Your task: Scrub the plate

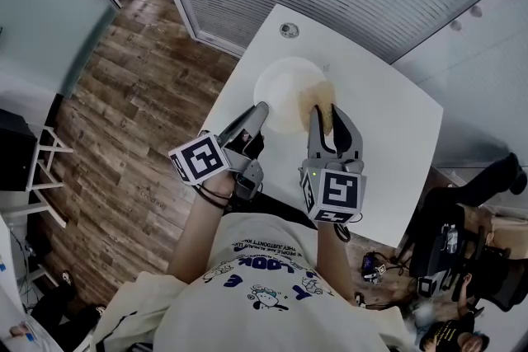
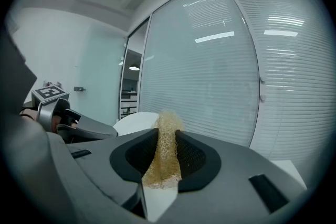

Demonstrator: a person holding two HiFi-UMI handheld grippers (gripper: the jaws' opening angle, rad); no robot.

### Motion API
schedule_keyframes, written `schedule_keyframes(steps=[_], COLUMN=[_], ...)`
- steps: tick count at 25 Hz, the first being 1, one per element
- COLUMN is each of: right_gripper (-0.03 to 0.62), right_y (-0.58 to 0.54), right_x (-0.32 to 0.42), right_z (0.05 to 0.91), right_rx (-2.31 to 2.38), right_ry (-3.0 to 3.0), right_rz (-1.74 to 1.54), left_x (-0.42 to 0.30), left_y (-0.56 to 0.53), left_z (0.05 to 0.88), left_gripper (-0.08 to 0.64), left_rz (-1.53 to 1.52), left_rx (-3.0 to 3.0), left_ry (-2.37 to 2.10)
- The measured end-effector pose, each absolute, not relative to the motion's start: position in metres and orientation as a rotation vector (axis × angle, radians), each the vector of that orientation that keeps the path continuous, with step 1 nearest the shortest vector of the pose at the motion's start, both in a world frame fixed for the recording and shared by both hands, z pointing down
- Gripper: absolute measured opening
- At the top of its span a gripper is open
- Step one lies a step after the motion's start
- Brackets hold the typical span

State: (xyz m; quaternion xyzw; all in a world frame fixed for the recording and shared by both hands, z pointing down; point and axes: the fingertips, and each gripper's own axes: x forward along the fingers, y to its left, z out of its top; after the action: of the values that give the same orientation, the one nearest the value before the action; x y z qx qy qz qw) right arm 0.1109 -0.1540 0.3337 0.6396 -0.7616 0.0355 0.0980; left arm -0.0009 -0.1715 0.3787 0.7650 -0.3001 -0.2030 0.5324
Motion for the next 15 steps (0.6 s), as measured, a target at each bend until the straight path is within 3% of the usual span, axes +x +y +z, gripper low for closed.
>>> schedule_keyframes(steps=[15], right_gripper=[0.100], right_y=[-0.157], right_x=[0.135], right_z=[0.334], right_rx=[1.996], right_ry=[-2.196], right_rz=[0.137], left_x=[-0.010], left_y=[-0.178], left_z=[0.383], left_gripper=[0.038], left_rz=[-0.497], left_rx=[1.816], left_ry=[-0.736])
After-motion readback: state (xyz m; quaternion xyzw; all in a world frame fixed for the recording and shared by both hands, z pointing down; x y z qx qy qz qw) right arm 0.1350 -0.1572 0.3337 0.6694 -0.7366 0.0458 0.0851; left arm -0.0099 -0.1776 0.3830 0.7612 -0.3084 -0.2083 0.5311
